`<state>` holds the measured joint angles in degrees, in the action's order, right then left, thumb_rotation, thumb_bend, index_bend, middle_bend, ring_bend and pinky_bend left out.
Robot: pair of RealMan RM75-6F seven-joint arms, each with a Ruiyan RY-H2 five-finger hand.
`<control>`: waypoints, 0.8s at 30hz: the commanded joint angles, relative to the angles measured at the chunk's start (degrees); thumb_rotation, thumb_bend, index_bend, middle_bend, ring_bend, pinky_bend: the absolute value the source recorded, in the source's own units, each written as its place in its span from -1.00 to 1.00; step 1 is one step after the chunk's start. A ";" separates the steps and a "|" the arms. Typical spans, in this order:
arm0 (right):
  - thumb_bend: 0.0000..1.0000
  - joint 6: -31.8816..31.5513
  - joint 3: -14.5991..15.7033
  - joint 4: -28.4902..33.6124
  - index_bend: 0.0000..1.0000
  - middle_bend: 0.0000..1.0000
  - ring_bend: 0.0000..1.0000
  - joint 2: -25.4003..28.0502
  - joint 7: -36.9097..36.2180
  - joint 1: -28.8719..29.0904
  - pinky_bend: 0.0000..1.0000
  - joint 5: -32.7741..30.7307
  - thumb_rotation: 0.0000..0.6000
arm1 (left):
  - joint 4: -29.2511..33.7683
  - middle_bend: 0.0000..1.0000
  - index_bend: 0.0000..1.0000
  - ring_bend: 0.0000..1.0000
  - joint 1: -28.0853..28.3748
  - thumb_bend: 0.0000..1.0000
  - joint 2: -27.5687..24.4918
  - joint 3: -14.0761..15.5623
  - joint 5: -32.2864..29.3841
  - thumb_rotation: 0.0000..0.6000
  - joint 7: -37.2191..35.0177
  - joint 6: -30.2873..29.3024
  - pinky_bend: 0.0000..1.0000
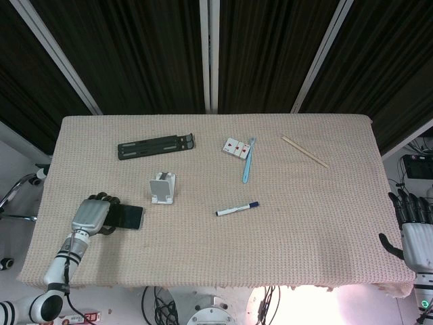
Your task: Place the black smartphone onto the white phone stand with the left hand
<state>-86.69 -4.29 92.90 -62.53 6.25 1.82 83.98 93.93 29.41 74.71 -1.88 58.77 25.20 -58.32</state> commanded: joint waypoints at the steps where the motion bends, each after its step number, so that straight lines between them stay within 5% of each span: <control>1: -0.66 0.06 0.05 0.09 -1.00 -1.00 -1.00 0.09 -0.04 0.00 -1.00 0.03 1.00 | 0.88 -0.05 -0.08 -0.64 -0.05 -0.33 -0.83 -0.10 1.15 1.00 -0.53 -0.52 -0.45; 10: -0.66 -0.39 -0.02 0.21 -1.00 -1.00 -1.00 0.44 -0.15 -0.21 -1.00 0.13 1.00 | 3.86 -0.04 -0.07 -0.61 0.45 -0.31 -7.07 -0.85 6.57 1.00 -1.88 -1.95 -0.39; 16: -0.66 -0.69 -0.21 -0.07 -1.00 -1.00 -1.00 0.34 -0.60 -0.35 -1.00 -0.05 1.00 | 4.10 0.00 -0.04 -0.61 1.46 -0.32 -10.50 -1.05 12.20 1.00 10.56 -8.38 -0.40; 24: -0.66 -0.86 -0.62 -0.80 -1.00 -1.00 -1.00 0.29 -1.68 -0.54 -1.00 -0.76 1.00 | -5.99 0.03 -0.03 -0.56 3.19 -0.33 -7.12 -0.78 32.72 1.00 14.45 -19.30 -0.45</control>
<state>-87.51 -4.89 92.12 -62.26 4.59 1.29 83.18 93.00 31.35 66.10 -2.89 83.18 38.80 -72.72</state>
